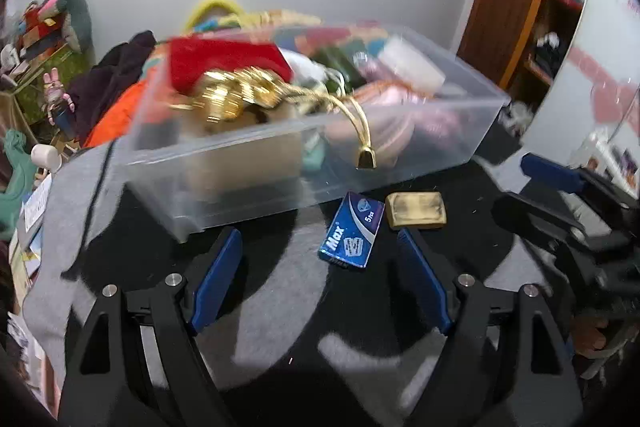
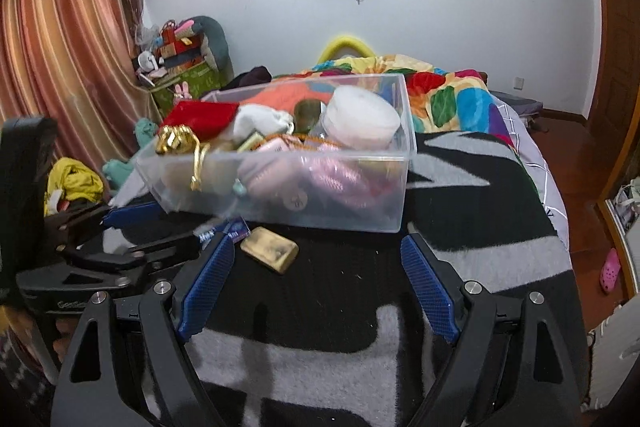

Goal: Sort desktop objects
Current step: 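Grasp the blue Max card box with the left tool while the right tool grasps the gold block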

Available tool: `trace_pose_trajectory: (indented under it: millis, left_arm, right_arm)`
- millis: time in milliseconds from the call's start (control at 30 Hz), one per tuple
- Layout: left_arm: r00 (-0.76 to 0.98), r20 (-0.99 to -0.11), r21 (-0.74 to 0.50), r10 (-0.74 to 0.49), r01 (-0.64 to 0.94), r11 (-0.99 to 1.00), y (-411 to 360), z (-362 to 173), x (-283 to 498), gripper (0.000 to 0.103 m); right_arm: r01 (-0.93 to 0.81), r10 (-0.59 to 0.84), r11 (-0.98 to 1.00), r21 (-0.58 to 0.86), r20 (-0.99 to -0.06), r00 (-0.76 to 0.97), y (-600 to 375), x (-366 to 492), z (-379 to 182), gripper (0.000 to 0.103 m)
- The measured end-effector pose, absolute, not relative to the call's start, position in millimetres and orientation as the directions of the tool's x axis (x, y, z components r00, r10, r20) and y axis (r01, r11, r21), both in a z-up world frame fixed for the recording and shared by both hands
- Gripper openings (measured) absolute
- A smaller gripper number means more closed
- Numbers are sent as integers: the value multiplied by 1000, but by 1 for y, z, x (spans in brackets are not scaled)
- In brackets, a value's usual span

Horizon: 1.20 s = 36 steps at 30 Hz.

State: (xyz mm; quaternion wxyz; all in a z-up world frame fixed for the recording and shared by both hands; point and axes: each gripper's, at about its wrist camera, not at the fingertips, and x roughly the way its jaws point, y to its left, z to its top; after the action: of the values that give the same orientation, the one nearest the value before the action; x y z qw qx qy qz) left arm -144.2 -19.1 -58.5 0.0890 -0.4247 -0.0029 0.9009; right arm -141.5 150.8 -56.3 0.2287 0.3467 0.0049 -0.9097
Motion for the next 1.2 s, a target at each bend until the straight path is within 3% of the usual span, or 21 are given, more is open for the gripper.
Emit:
trace_pose_trajectory:
  millis: [133,300,633,700,733,900,1200]
  left_arm:
    - [-570,-808,-55,151,-181,-982,-8,-75,-160,80]
    - [-598,-790,-37,135,-173,-984,-5,-78,-158,80]
    - [-641,-753,-18,150,-208,-978,3,-75,-143,33]
    - [-646,-749,-19,146,-199,-980,0,-74,-144,26]
    - [-647,-748,-23,148,-198,-980,-1,-74,-144,27]
    - [-655,-739,-46,159,-186,-981,-11,-74,-141,26]
    - [-677,-715,-83,176,-168,-982,-23,-71,-136,26]
  right_arm:
    - [440,-414,-887,141,-664,-622,151,-144,-65,84]
    - [457,-404,-881,121,-694,-596,147,-150,-74,83]
    - [544,-395,-838,43,-738,-548,122,-158,-76,82]
    - [566,-397,-824,34,-747,-533,117,-159,-77,73]
    - [578,-394,-816,22,-752,-528,113,-159,-78,65]
    - [612,-378,-790,-40,-755,-536,97,-157,-76,47]
    - [638,-382,-768,-49,-765,-519,86,-166,-77,33]
